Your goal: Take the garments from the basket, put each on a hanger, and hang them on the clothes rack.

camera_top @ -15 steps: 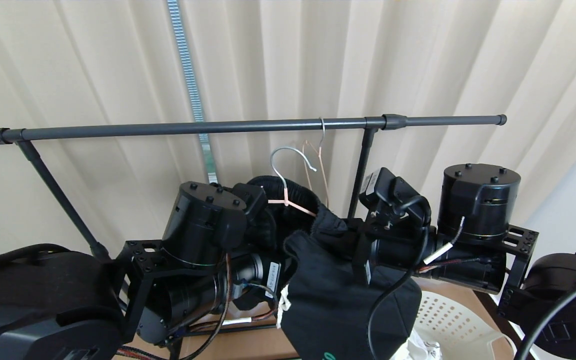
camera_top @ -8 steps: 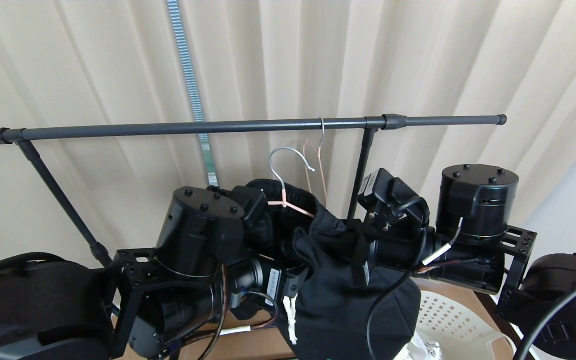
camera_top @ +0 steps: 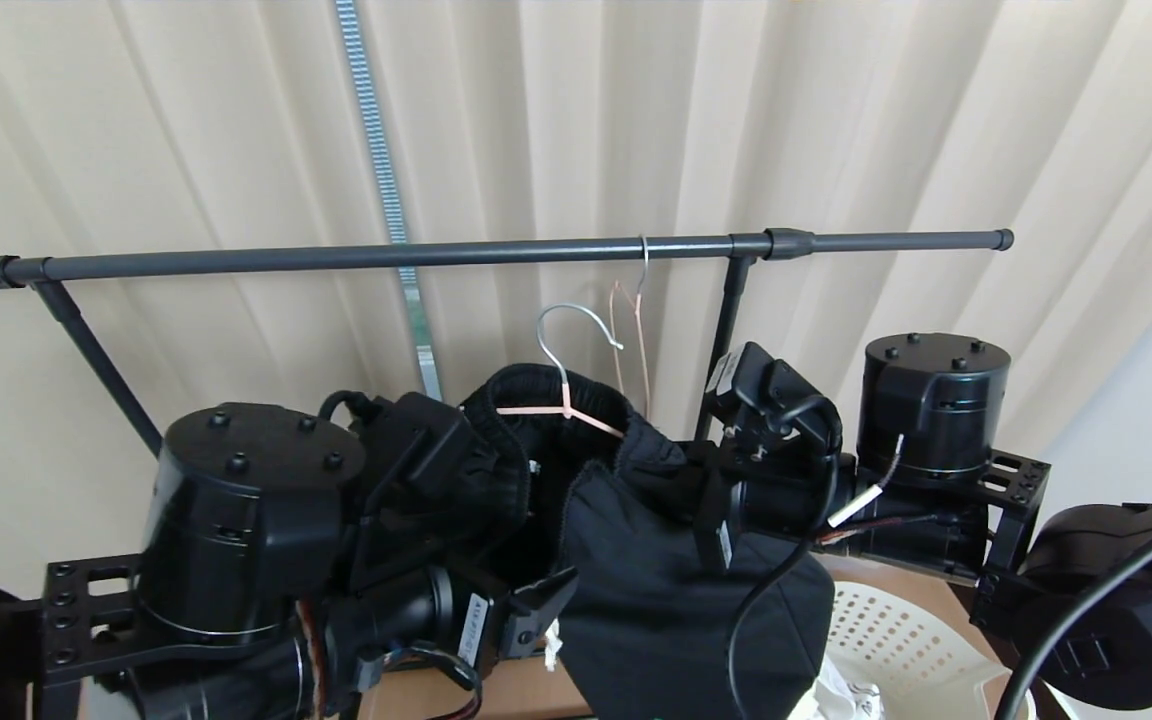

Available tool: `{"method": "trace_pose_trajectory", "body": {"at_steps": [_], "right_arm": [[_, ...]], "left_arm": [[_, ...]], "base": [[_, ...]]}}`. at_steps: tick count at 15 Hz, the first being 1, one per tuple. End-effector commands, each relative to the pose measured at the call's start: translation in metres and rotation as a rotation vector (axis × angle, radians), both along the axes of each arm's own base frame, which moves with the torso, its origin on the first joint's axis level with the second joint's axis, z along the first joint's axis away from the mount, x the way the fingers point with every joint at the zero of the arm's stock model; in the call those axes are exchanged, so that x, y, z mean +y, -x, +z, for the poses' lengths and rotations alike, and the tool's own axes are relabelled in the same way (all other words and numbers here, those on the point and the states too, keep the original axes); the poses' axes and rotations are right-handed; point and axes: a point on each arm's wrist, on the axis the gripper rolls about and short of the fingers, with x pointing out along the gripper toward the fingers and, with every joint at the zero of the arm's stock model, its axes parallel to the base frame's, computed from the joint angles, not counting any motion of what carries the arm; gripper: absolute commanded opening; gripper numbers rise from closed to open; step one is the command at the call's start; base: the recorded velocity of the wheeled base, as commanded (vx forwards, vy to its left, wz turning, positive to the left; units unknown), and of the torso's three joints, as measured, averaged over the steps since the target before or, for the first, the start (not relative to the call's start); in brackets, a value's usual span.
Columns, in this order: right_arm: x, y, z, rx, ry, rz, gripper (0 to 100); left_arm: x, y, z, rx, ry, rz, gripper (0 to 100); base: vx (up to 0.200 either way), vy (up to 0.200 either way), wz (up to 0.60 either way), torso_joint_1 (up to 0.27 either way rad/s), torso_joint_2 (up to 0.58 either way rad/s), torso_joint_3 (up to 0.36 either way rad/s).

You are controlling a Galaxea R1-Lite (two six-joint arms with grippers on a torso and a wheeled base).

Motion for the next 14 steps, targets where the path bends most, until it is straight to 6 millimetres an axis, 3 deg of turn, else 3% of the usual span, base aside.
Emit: {"method": "trace_pose_trajectory", "body": {"at_steps": [1,5,8,12,14], "right_arm": [[0.0,0.001,-0.003,0.012,0.001,0.029,0],[-0.005,0.001,-0.005,0.027,-0.007,0.084,0],[-0.011,0.003,-0.01,0.0,0.001,0.134,0],[-0.016,0.006,-0.009,-0.004,-0.016,0.176,0],[-0.018,0.009,-0.008,-0.006,-0.018,0.19,0]], "left_arm": [[0.015,0.009,0.019,-0.067,0.043,0.004,100],[0.068,0.006,0.051,-0.18,0.107,-0.015,100],[0.094,0.001,0.054,-0.186,0.1,-0.069,100],[0.102,-0.006,0.047,-0.154,0.066,-0.262,100],[0.098,-0.022,0.05,-0.171,0.032,-0.317,100]], "base": [[0.0,0.0,0.0,0.0,0.0,0.0],[0.0,0.0,0.0,0.0,0.0,0.0],[0.0,0.0,0.0,0.0,0.0,0.0],[0.0,0.0,0.0,0.0,0.0,0.0],[0.0,0.0,0.0,0.0,0.0,0.0]]}}
